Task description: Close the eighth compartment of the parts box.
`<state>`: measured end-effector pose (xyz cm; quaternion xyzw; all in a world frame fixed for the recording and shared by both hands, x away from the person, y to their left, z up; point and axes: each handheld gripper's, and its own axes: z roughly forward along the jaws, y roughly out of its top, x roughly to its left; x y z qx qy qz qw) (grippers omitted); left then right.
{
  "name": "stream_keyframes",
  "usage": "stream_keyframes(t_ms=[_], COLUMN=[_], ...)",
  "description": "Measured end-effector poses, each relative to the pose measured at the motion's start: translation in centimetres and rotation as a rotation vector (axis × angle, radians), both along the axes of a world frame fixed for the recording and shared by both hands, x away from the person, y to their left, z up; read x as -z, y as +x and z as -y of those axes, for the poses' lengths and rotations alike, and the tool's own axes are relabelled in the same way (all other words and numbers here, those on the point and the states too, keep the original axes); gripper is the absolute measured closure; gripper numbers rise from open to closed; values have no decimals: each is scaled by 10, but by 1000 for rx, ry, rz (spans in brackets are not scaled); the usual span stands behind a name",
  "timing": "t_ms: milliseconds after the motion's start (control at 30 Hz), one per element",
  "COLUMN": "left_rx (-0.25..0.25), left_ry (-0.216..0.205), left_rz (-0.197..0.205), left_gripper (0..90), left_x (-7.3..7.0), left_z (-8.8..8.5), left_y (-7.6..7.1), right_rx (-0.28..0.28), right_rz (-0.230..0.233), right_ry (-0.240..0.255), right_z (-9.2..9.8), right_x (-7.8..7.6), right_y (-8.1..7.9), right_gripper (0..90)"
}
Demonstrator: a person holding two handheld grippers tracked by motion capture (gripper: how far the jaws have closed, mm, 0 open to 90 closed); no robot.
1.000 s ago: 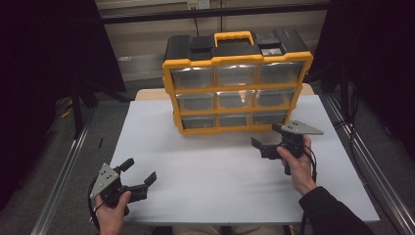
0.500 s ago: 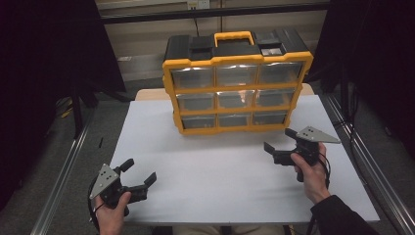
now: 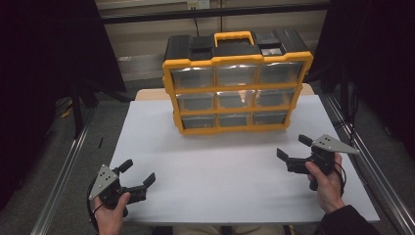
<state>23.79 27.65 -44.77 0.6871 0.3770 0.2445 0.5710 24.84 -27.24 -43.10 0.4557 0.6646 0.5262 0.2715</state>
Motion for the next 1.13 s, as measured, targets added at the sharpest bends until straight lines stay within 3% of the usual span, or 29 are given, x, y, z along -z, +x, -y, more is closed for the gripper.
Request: stream_keyframes(t_ms=[433, 567, 1133], left_rx=[-16, -19, -6], left_ry=[7, 9, 9], left_rz=[1, 2, -4], left_gripper=[34, 33, 32], left_x=[1, 1, 3], left_z=[-5, -6, -9], left_y=[-2, -3, 1], right_rx=[52, 66, 123], right_rz=[-2, -3, -32], right_ry=[-25, -47, -57], right_z=[19, 22, 34], right_x=[4, 5, 15], right_y=[-26, -29, -52], right_gripper=[29, 29, 30])
